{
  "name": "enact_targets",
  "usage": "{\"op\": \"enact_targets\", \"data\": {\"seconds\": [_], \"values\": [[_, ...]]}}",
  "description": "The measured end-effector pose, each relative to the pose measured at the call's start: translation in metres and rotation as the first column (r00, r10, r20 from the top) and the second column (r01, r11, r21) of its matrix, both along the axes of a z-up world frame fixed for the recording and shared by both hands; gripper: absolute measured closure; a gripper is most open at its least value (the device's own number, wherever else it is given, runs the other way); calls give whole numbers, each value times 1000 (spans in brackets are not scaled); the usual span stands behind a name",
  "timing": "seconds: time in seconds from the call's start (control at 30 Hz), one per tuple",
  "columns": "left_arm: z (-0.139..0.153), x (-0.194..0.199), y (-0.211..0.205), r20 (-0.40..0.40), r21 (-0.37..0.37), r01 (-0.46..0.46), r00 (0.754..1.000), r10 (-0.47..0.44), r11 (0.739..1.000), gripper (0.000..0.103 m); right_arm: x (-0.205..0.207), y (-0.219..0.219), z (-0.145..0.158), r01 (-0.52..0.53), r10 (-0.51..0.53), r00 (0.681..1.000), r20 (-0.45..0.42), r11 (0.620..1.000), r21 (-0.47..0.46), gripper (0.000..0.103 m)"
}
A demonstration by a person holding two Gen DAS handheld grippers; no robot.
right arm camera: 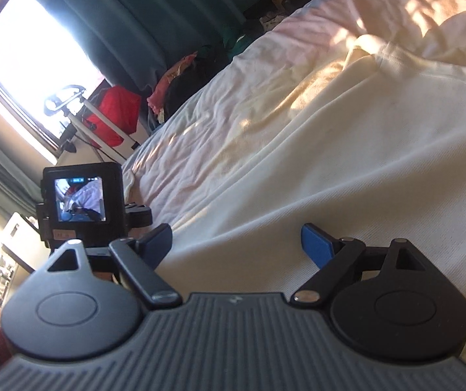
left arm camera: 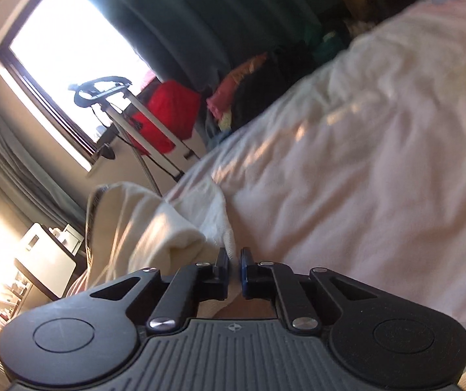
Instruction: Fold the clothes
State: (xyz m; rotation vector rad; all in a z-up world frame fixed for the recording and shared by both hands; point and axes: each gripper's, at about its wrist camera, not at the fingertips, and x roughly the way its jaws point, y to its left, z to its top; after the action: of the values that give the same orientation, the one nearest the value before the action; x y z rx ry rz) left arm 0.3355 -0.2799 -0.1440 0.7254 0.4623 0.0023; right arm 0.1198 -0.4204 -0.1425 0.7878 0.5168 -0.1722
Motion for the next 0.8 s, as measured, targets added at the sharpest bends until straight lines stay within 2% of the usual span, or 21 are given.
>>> {"op": "enact_targets", "data": {"seconds": [0.2, 0.33, 0.43, 0.6, 0.77, 0.8], "values": [[58, -10, -50, 63, -69, 104, 993, -100, 992, 97, -24, -18, 9, 131, -132, 990, 55, 991, 14, 15], [95, -24, -105, 108, -146, 219, 973, -205, 965, 97, -37, -30, 11, 225, -225, 971, 76, 974, 5, 15], [119, -42, -154, 154, -195, 316, 945, -290, 928, 97, -44, -39, 8, 290, -290, 954, 69, 957, 14, 15], [145, -60, -215, 161, -329, 413, 910, -381, 849, 97, -49, -46, 5, 362, -361, 930, 68, 932, 3, 15], [137, -59, -230, 107, -439, 432, 896, -432, 788, 95, -49, -52, 1, 383, -384, 921, 68, 923, 18, 15], [133, -60, -227, 106, -451, 446, 887, -449, 773, 89, -49, -52, 0, 377, -378, 924, 65, 926, 18, 15]]}}
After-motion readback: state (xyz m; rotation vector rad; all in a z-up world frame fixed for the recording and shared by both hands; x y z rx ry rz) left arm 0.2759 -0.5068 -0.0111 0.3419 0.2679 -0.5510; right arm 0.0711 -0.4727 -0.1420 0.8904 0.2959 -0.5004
